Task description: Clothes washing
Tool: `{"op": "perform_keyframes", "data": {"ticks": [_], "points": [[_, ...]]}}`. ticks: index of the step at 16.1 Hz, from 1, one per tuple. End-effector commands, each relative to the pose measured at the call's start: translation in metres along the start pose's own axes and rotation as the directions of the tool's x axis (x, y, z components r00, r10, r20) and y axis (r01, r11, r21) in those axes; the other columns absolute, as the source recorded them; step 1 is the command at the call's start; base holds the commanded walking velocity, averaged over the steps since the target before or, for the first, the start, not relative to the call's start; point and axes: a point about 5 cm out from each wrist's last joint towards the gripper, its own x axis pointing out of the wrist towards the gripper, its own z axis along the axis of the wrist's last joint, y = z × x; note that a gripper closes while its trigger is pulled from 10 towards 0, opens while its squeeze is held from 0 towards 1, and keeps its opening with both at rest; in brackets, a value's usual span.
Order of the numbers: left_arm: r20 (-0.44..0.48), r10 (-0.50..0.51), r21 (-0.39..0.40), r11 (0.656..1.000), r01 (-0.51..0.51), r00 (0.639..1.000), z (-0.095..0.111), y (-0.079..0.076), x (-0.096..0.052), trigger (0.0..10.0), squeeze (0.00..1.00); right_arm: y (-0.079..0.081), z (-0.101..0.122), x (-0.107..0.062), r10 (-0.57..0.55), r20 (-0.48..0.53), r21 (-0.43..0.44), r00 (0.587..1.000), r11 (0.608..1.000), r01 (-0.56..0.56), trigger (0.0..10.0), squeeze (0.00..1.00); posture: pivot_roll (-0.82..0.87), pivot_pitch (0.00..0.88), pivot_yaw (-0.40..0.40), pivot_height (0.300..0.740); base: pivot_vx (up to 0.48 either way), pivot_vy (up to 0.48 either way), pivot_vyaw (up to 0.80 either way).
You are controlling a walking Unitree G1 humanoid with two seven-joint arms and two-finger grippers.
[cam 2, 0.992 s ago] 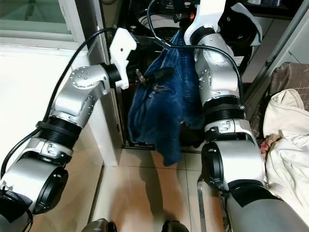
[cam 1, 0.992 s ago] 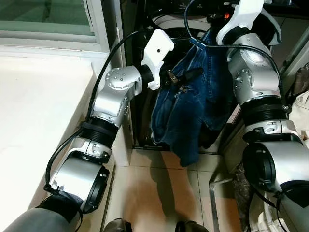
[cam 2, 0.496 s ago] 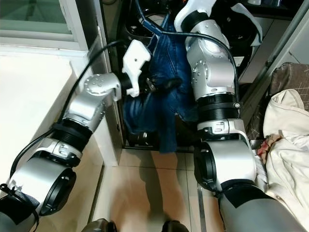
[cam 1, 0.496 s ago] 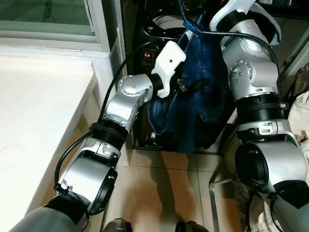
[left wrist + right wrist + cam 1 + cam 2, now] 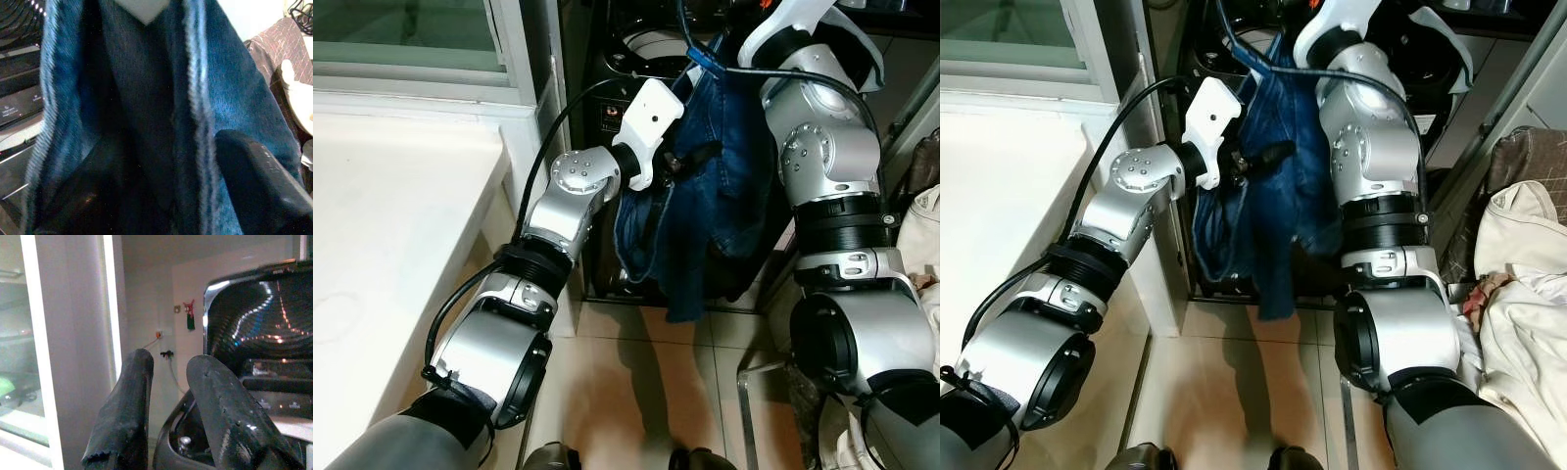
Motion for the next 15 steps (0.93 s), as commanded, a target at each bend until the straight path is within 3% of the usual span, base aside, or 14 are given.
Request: {"op": "perform_keyframes", "data": {"ticks": [1, 15], "points": [[0.014, 0.001, 0.003, 1.000, -0.001, 1.000, 0.003, 0.002, 0.001, 0.0, 0.00, 0.002, 0.012, 0.000, 0.008, 0.047, -0.004, 0.999, 1.000, -0.008, 10.0, 0.00, -0.08, 0.000, -0.005, 0.740, 0.000, 0.000, 0.00], [-0.002, -0.012, 0.003, 1.000, 0.012, 1.000, -0.008, -0.004, 0.000, 0.0, 0.00, 0.003, 0.008, -0.001, 0.019, 0.019, 0.018, 1.000, 1.000, -0.019, 10.0, 0.00, -0.08, 0.000, -0.011, 0.740, 0.000, 0.000, 0.00]]}}
